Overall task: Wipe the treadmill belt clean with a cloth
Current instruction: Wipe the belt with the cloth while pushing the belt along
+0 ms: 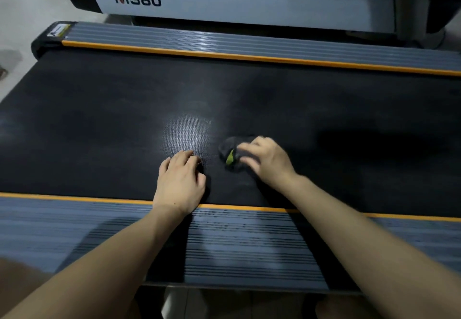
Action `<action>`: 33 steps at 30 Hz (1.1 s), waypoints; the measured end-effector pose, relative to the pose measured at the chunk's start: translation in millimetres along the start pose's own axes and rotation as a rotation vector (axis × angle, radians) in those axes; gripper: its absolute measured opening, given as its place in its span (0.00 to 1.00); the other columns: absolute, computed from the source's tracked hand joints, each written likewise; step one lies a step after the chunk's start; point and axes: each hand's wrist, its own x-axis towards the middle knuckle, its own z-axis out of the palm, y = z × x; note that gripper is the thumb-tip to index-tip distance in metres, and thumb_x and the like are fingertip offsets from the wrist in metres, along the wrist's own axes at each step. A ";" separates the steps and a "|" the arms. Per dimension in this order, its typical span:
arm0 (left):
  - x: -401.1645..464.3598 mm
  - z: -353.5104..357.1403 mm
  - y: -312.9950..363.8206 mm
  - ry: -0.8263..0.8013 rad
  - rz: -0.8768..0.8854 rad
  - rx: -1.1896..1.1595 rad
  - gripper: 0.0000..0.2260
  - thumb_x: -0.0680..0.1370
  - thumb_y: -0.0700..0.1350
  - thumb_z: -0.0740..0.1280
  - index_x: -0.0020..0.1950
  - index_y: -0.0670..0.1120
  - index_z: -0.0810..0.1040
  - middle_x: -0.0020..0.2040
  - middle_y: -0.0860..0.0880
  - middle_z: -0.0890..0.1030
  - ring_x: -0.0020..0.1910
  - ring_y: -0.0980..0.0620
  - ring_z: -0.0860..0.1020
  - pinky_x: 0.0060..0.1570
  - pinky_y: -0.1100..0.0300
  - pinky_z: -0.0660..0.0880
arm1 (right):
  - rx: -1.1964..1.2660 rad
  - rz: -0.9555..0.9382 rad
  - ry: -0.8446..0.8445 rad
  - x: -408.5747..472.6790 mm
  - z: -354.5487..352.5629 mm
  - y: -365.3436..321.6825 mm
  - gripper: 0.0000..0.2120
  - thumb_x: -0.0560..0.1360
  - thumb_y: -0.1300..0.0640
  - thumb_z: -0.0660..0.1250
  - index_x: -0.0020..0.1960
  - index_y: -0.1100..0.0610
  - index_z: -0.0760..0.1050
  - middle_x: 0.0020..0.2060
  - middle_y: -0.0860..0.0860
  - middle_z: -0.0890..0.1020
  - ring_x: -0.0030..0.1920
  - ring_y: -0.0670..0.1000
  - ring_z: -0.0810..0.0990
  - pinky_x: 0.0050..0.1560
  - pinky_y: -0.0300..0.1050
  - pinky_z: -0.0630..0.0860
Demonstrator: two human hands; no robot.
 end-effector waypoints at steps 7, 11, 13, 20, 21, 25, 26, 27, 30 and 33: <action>0.5 -0.7 -1.2 -0.026 0.007 0.011 0.16 0.78 0.49 0.61 0.63 0.48 0.78 0.72 0.49 0.73 0.75 0.50 0.65 0.77 0.48 0.58 | 0.128 -0.189 -0.321 -57.3 -28.7 -10.4 0.16 0.75 0.44 0.72 0.63 0.42 0.80 0.50 0.44 0.80 0.50 0.49 0.77 0.52 0.47 0.75; 0.3 -4.0 0.2 -0.032 0.016 0.017 0.17 0.78 0.50 0.59 0.64 0.48 0.77 0.73 0.50 0.72 0.76 0.51 0.65 0.77 0.48 0.57 | 0.216 -0.038 -0.486 -68.0 -50.3 -6.0 0.17 0.76 0.44 0.71 0.64 0.39 0.78 0.50 0.40 0.79 0.54 0.41 0.77 0.58 0.46 0.75; -0.5 -6.2 1.6 -0.032 0.021 0.002 0.17 0.78 0.49 0.60 0.65 0.48 0.77 0.74 0.49 0.72 0.76 0.51 0.64 0.77 0.49 0.57 | 0.250 0.040 -0.461 -65.8 -53.8 -9.8 0.16 0.76 0.44 0.71 0.64 0.37 0.77 0.50 0.39 0.79 0.54 0.41 0.78 0.59 0.47 0.76; -1.4 -12.7 3.4 -0.103 0.030 -0.007 0.19 0.80 0.48 0.61 0.71 0.48 0.74 0.76 0.49 0.69 0.78 0.50 0.62 0.75 0.51 0.58 | 0.270 0.356 -0.077 -37.9 -56.1 -29.4 0.15 0.76 0.42 0.68 0.63 0.36 0.74 0.47 0.41 0.78 0.52 0.48 0.79 0.54 0.51 0.76; -1.1 -13.5 2.9 -0.116 0.026 -0.009 0.19 0.80 0.48 0.61 0.70 0.48 0.74 0.75 0.50 0.70 0.77 0.50 0.63 0.74 0.52 0.59 | 0.250 0.387 -0.025 -29.3 -55.6 -30.2 0.16 0.76 0.41 0.67 0.63 0.37 0.74 0.47 0.42 0.79 0.52 0.50 0.79 0.53 0.50 0.76; 17.3 -19.4 5.2 -0.127 -0.009 -0.003 0.16 0.78 0.49 0.61 0.64 0.52 0.77 0.64 0.51 0.76 0.66 0.48 0.71 0.65 0.53 0.66 | 0.179 0.483 0.211 13.6 -50.1 -31.6 0.16 0.77 0.41 0.67 0.64 0.41 0.76 0.53 0.43 0.80 0.55 0.51 0.79 0.51 0.47 0.75; 27.4 -20.8 5.4 -0.126 -0.016 -0.015 0.15 0.78 0.49 0.60 0.64 0.53 0.77 0.63 0.51 0.76 0.64 0.48 0.72 0.64 0.53 0.67 | 0.172 0.494 0.258 26.3 -46.8 -31.6 0.17 0.78 0.42 0.66 0.66 0.42 0.76 0.57 0.43 0.79 0.57 0.51 0.79 0.52 0.46 0.75; 39.2 -21.8 5.3 -0.122 -0.015 -0.027 0.16 0.78 0.49 0.60 0.65 0.53 0.77 0.63 0.51 0.76 0.64 0.48 0.72 0.63 0.53 0.67 | 0.160 0.503 0.280 38.6 -42.3 -30.7 0.19 0.78 0.42 0.65 0.68 0.43 0.74 0.62 0.42 0.78 0.61 0.50 0.77 0.55 0.47 0.75; 80.9 -19.3 0.1 -0.105 0.028 -0.018 0.16 0.79 0.50 0.59 0.66 0.53 0.76 0.63 0.52 0.76 0.64 0.48 0.72 0.63 0.53 0.68 | 0.077 0.484 0.152 65.9 -14.6 -22.7 0.29 0.78 0.41 0.65 0.77 0.44 0.64 0.75 0.48 0.68 0.73 0.52 0.68 0.69 0.52 0.70; 123.4 -14.5 -6.8 -0.095 0.034 -0.023 0.17 0.78 0.50 0.60 0.66 0.52 0.75 0.63 0.51 0.76 0.64 0.47 0.72 0.64 0.51 0.69 | 0.021 0.432 0.009 75.7 24.2 -13.3 0.30 0.79 0.43 0.65 0.78 0.46 0.62 0.79 0.51 0.61 0.79 0.55 0.59 0.76 0.53 0.63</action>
